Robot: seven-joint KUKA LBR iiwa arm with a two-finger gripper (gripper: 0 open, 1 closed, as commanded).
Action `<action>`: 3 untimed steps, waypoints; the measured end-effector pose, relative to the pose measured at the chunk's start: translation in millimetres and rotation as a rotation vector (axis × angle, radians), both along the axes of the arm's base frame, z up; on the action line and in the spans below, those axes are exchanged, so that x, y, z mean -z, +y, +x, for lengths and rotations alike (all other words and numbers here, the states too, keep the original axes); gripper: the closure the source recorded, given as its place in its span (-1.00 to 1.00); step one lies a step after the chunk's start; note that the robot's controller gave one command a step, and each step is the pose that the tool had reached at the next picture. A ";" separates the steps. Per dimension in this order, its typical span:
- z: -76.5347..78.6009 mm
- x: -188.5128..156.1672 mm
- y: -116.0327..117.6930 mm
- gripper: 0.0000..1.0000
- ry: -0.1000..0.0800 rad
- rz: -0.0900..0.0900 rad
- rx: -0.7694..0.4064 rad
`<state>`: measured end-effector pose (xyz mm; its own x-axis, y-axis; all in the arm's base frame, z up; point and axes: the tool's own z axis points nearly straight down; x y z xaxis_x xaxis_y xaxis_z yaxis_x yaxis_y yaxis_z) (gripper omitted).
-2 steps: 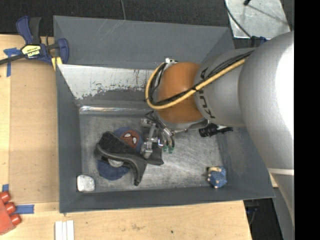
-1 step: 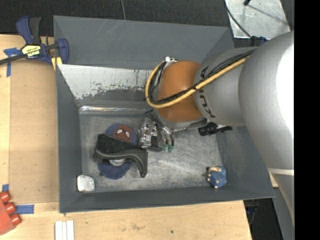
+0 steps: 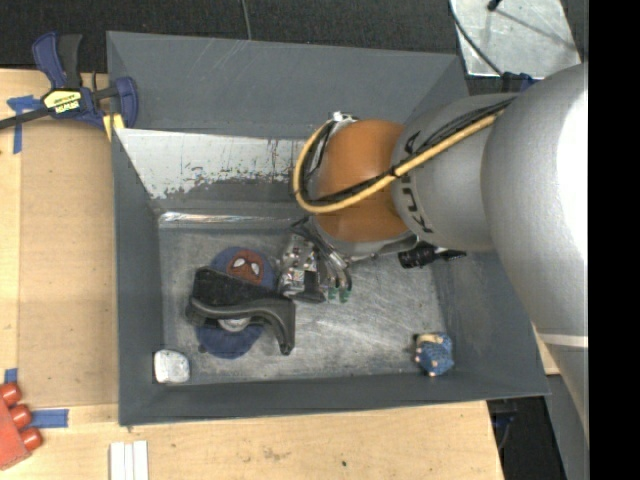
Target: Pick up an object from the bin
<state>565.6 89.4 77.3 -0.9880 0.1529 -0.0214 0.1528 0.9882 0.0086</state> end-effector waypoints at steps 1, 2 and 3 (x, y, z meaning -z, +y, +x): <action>2.1 -47.9 1.0 1.00 0.013 -0.004 -0.002; 0.8 -44.5 0.3 -1.00 0.018 -0.005 -0.001; 1.1 -1.5 -60.5 -1.00 0.023 -0.007 0.032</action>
Offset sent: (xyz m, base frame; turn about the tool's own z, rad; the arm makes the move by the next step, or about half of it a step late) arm -0.0004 0.0012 0.0440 -0.0015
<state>566.7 28.9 78.8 -0.9829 0.1840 0.0000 0.1840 0.9829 -0.0024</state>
